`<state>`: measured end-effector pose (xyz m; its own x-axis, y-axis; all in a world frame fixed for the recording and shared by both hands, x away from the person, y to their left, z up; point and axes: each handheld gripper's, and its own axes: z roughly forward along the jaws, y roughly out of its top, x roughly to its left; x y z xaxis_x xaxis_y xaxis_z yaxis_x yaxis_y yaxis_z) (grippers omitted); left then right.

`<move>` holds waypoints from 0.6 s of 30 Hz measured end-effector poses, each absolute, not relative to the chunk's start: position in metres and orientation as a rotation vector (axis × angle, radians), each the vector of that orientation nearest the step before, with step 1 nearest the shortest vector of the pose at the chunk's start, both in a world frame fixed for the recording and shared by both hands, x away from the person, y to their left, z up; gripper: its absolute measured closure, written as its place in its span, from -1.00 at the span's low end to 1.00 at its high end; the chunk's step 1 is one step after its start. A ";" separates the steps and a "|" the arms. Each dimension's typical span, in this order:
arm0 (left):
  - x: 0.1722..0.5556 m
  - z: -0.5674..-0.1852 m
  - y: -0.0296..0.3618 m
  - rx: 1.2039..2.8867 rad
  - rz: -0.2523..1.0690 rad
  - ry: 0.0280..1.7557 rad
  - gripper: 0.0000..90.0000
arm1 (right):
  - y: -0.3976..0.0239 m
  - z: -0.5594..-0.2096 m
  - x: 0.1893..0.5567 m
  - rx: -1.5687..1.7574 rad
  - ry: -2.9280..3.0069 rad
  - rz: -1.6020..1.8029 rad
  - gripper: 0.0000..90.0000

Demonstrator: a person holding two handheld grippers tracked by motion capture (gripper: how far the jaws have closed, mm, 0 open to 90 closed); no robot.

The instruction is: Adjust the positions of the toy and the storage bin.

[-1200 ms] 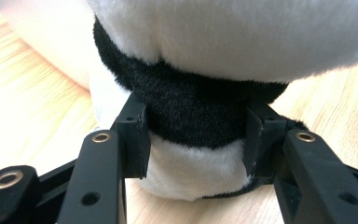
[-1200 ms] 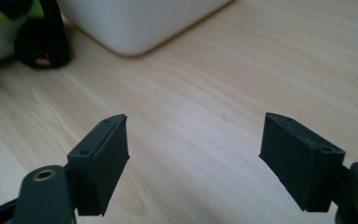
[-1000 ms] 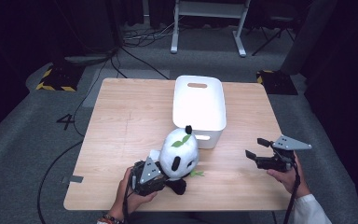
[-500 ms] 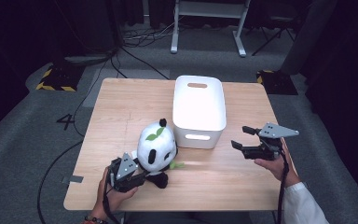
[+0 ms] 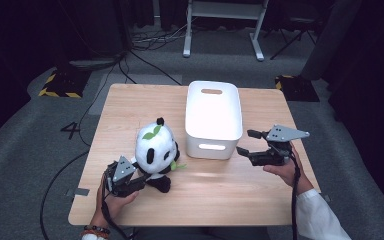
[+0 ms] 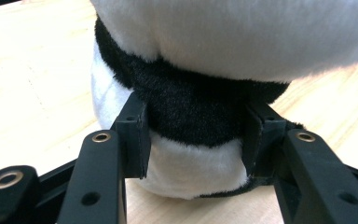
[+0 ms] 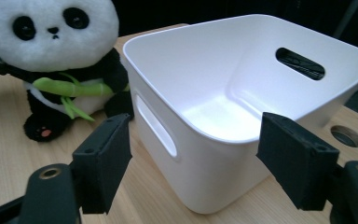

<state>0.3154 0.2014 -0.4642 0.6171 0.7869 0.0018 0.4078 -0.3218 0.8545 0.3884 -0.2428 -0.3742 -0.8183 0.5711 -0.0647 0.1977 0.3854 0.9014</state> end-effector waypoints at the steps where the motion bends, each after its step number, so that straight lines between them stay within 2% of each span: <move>1: 0.317 -0.464 0.202 1.946 0.536 0.946 0.16 | -0.241 -0.374 0.389 0.663 2.287 1.414 -0.43; 11: 0.329 -0.466 0.203 1.932 0.534 0.951 0.16 | -0.220 -0.372 0.395 0.605 2.333 1.417 -0.42; 18: 0.338 -0.467 0.201 1.919 0.519 0.955 0.16 | -0.207 -0.378 0.404 0.617 2.364 1.391 -0.27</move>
<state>0.3381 0.2014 -0.4671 0.6133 0.7895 -0.0222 0.4103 -0.2945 0.8631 0.4038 -0.2069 -0.3779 -0.8521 0.5198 -0.0613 0.1989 0.4300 0.8806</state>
